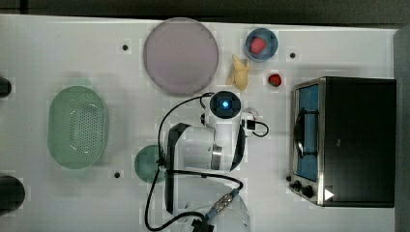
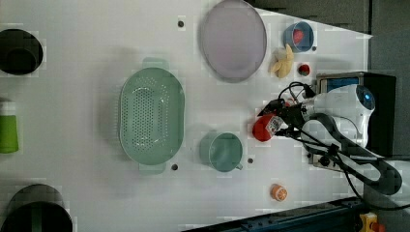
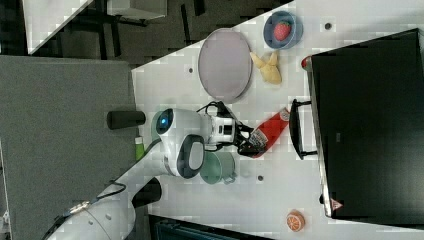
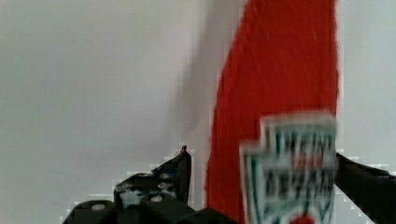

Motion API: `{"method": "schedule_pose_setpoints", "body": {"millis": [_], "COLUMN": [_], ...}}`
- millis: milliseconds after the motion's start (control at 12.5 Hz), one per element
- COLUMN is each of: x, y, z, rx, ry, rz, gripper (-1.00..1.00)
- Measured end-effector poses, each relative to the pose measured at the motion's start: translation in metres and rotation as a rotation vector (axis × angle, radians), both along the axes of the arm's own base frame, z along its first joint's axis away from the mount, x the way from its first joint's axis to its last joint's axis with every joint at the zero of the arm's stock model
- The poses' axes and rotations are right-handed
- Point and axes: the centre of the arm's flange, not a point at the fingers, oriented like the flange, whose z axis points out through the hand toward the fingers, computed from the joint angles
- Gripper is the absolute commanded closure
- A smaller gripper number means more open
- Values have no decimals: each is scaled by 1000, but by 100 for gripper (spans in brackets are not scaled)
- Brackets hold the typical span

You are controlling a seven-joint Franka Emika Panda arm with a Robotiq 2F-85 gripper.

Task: Pick Ketchup from oven and place it on table.

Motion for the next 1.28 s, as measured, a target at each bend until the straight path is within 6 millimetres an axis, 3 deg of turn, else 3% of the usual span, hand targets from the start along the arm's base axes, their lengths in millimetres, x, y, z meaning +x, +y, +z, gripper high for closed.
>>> {"method": "schedule_pose_setpoints", "body": {"millis": [160, 320, 640, 800, 960, 1120, 1280], "x": [6, 28, 77, 83, 77, 66, 62], "y": [12, 20, 21, 18, 17, 15, 17], "z": [29, 88, 275, 370, 438, 466, 458], "rx": [18, 29, 63, 91, 88, 87, 79], "ry": [-22, -71, -281, -400, -446, -390, -305], "rz": [12, 27, 34, 24, 37, 39, 47], "gripper": [-100, -100, -100, -100, -100, -100, -100]}}
